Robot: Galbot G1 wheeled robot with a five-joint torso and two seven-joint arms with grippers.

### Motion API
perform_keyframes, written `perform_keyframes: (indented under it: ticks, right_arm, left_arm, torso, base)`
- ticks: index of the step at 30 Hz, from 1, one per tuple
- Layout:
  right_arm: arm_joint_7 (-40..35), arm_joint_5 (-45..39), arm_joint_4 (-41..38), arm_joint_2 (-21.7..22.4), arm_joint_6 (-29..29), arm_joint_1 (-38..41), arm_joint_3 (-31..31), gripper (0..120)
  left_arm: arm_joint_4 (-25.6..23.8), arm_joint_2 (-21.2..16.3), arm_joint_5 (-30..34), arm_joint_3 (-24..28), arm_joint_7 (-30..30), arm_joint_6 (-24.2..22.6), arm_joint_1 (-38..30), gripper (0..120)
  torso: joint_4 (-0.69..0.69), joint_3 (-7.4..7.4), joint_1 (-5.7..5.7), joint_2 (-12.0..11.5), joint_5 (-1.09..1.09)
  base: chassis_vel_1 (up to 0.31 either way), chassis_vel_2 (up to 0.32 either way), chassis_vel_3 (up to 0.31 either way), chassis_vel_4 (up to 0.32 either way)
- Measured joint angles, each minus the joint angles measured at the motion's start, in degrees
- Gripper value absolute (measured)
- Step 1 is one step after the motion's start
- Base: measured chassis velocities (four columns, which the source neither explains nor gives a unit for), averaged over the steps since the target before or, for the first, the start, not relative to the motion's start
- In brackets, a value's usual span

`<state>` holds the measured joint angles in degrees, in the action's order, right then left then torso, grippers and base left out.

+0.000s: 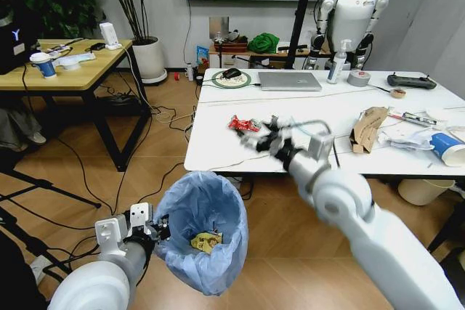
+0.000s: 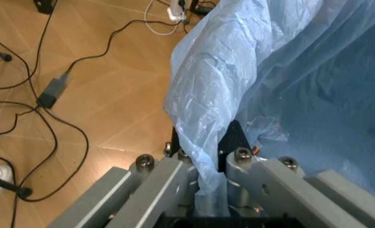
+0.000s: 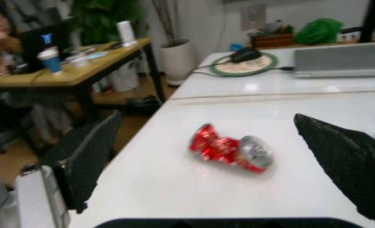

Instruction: Pick up the trash bin and place the trash from the table into it.

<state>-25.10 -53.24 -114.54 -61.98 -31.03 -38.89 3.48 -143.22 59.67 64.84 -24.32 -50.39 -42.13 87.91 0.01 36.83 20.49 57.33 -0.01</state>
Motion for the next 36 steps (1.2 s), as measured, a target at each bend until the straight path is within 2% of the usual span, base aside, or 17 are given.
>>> perform_keyframes:
  ticks: [4, 6, 11, 16, 22, 26, 28, 36]
  right_arm:
    - [-4.11, 0.32, 5.46, -3.74, -0.73, 4.14, -2.27, 100]
    - [-4.6, 0.52, 6.29, -4.45, -0.89, 4.71, -2.78, 100]
    - [-7.04, 3.19, 12.38, -9.53, -1.56, 7.72, -6.47, 100]
    - [-7.23, 5.23, 17.79, -11.87, -1.58, 9.04, -7.93, 100]
    - [-5.63, 5.52, 21.15, -11.75, -1.54, 10.04, -8.3, 100]
    - [3.71, 5.55, 21.87, -8.23, -1.05, 11.27, -8.22, 100]
    - [6.03, 4.84, 22.77, -7.34, -1.21, 12.1, -8.55, 100]
    - [10.77, 2.53, 28.38, -7.89, -2.27, 15.99, -10.03, 100]
  left_arm:
    - [-0.01, -0.09, -0.01, -0.12, 0.11, 0.0, 0.15, 0]
    - [-0.01, -0.11, -0.01, -0.15, 0.13, 0.0, 0.17, 0]
    - [-0.03, -0.18, -0.01, -0.24, 0.21, 0.0, 0.17, 0]
    - [-0.05, -0.22, 0.07, -0.45, 0.28, 0.0, 0.11, 0]
    - [-0.05, -0.14, 0.23, -0.64, 0.36, 0.0, 0.06, 0]
    - [-0.05, -0.01, 0.24, -0.6, 0.47, 0.0, 0.0, 0]
    - [-0.05, 0.03, 0.24, -0.56, 0.51, 0.0, -0.02, 0]
    - [-0.05, 0.11, 0.21, -1.23, 1.06, 0.0, 0.32, 0]
  torso:
    - [0.0, 0.0, 0.0, 0.0, 0.0]
    - [0.0, 0.0, 0.0, 0.0, 0.0]
    - [0.0, -0.01, 0.0, 0.0, -0.01]
    - [0.01, -0.01, 0.0, 0.0, 0.0]
    - [0.0, -0.01, 0.0, 0.0, 0.01]
    - [-0.02, -0.01, 0.0, 0.0, 0.0]
    - [-0.03, -0.01, 0.0, 0.0, 0.01]
    - [0.0, -0.01, 0.0, 0.0, 0.01]
  base:
    - [0.0, 0.0, 0.0, 0.0]
    - [0.0, 0.0, 0.0, 0.0]
    - [0.0, 0.0, 0.0, 0.0]
    - [0.0, 0.0, 0.0, 0.0]
    - [0.0, 0.0, 0.0, 0.0]
    - [0.0, 0.0, 0.0, 0.0]
    - [0.0, 0.0, 0.0, 0.0]
    - [0.0, 0.0, 0.0, 0.0]
